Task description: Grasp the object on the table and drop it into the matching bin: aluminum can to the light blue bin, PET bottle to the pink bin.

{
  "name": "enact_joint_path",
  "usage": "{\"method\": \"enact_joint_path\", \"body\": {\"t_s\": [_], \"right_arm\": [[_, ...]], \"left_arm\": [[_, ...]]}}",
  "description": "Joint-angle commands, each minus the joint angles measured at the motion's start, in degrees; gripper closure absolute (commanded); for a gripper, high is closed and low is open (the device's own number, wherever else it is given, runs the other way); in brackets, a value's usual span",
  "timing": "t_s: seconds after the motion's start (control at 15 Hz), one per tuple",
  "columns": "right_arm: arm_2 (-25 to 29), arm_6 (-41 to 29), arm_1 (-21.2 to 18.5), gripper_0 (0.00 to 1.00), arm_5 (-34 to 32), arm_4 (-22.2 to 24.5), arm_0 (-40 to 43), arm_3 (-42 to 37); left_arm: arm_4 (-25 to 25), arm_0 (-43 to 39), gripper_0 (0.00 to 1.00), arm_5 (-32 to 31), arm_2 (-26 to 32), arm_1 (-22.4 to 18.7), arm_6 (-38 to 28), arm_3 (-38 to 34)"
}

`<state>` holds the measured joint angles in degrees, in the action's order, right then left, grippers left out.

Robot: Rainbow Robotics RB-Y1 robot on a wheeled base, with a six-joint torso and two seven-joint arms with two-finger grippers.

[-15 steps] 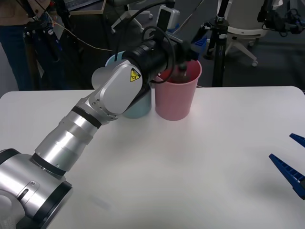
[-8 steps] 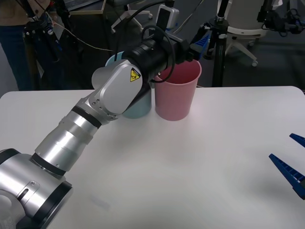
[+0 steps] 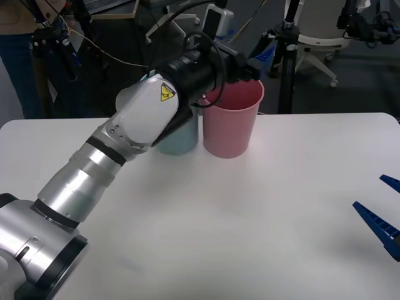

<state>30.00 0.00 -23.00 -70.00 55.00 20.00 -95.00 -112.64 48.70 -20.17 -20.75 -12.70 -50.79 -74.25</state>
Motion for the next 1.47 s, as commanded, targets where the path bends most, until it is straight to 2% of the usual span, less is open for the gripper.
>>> {"method": "enact_joint_path", "body": {"t_s": [0.07,0.2,0.33,0.53,0.8,1.0,1.13,1.47], "right_arm": [[0.0,0.0,0.0,0.0,0.0,0.0,0.0,0.0],[0.0,0.0,0.0,0.0,0.0,0.0,0.0,0.0],[0.0,0.0,0.0,0.0,0.0,0.0,0.0,0.0],[0.0,0.0,0.0,0.0,0.0,0.0,0.0,0.0],[0.0,0.0,0.0,0.0,0.0,0.0,0.0,0.0],[0.0,0.0,0.0,0.0,0.0,0.0,0.0,0.0],[0.0,0.0,0.0,0.0,0.0,0.0,0.0,0.0],[0.0,0.0,0.0,0.0,0.0,0.0,0.0,0.0]], "left_arm": [[6.2,-0.9,0.0,-4.2,0.0,-3.6,3.8,-3.6],[7.2,-3.4,0.0,-5.7,-0.1,-5.8,3.9,-8.2],[10.1,-5.9,0.0,-8.6,-0.1,-9.3,4.0,-13.6],[15.4,-9.3,0.0,-9.1,-0.1,-15.2,4.6,-20.2],[25.0,-12.9,0.0,-9.1,0.6,-24.0,6.6,-26.1],[34.9,-15.7,0.0,-11.1,2.8,-29.3,13.1,-27.4],[38.3,-18.2,0.0,-14.1,5.8,-31.5,15.9,-28.1],[40.7,-29.5,0.0,-15.8,13.1,-34.2,16.4,-35.3]]}}
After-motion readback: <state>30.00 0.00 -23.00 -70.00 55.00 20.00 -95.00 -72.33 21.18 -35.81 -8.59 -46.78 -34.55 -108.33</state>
